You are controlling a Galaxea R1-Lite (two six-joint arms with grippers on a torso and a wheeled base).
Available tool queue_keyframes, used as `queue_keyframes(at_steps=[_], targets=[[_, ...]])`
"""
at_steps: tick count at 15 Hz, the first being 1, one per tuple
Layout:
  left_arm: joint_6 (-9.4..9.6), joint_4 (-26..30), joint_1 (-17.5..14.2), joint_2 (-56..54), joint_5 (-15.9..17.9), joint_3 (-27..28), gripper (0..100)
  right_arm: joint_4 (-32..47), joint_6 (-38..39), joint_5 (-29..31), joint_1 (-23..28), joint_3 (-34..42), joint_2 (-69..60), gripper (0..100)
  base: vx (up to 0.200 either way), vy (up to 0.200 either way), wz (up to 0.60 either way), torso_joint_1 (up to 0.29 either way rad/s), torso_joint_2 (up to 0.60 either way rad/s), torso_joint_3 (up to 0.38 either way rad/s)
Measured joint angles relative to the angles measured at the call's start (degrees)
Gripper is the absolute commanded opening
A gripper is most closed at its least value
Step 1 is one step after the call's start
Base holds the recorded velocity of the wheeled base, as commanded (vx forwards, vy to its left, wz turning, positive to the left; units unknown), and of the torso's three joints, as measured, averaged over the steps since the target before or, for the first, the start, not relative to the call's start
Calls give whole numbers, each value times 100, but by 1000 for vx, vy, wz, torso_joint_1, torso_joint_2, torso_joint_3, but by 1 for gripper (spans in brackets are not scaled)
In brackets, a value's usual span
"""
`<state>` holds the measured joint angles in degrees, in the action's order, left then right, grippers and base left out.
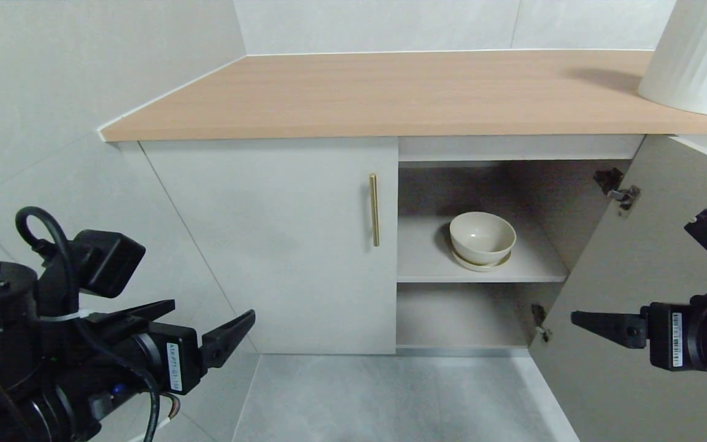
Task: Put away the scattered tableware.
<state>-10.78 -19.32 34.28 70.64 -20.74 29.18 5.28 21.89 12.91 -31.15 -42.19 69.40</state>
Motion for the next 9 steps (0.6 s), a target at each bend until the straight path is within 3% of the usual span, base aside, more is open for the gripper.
queue_keyframes(at_steps=[9], targets=[[0, 17, 9, 55, 2, -9, 100, 7, -9, 26, -85, 52, 6, 100, -200, 0, 0, 1, 1, 4]])
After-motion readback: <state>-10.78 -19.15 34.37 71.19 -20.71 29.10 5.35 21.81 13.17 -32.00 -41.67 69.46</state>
